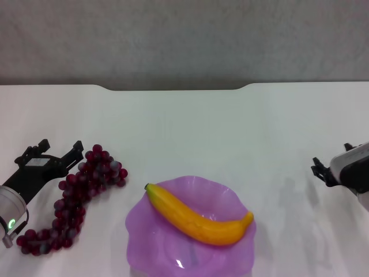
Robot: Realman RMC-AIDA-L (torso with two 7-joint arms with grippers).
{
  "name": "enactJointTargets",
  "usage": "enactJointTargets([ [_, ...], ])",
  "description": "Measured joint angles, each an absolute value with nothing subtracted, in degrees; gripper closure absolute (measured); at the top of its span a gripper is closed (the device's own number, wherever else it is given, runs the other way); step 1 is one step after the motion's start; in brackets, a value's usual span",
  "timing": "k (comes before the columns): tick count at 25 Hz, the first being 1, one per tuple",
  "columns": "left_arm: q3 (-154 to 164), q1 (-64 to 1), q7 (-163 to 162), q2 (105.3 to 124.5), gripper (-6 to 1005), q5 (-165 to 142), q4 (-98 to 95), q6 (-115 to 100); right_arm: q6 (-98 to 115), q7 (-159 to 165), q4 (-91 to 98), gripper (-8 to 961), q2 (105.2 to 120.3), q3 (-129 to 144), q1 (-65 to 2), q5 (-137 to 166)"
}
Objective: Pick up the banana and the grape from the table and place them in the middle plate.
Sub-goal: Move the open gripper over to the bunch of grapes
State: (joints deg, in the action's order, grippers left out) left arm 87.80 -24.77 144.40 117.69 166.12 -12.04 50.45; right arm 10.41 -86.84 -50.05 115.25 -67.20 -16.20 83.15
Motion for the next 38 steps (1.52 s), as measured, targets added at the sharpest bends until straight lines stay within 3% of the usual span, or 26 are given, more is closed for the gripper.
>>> enactJointTargets([
  [5, 87.81, -24.83, 144.4, 117.69, 105, 166.15, -12.04, 50.41, 29.87, -69.88, -46.19, 161, 115.03, -53.39, -17.17, 97.39],
  [14, 87.83, -25.51, 144.23, 117.74, 105, 166.2, -11.95, 50.35, 59.16, -16.58, -20.62, 164, 115.6, -38.53, -21.99, 124.13],
  [29, 93.57, -26.06, 137.45, 117.22, 106, 165.8, -14.47, 50.89, 57.22, 2.46, -14.84, 162, 115.37, -34.92, -24.4, 123.77],
  [34, 96.12, -21.4, 131.24, 116.3, 106, 159.88, -27.68, 48.25, 56.64, 2.45, -14.71, 162, 115.26, -34.85, -24.37, 123.7],
  [38, 95.79, -15.53, 116.98, 115.72, 106, 143.28, -45.94, 34.54, 56.33, 2.45, -14.49, 163, 115.32, -34.78, -24.31, 123.64],
])
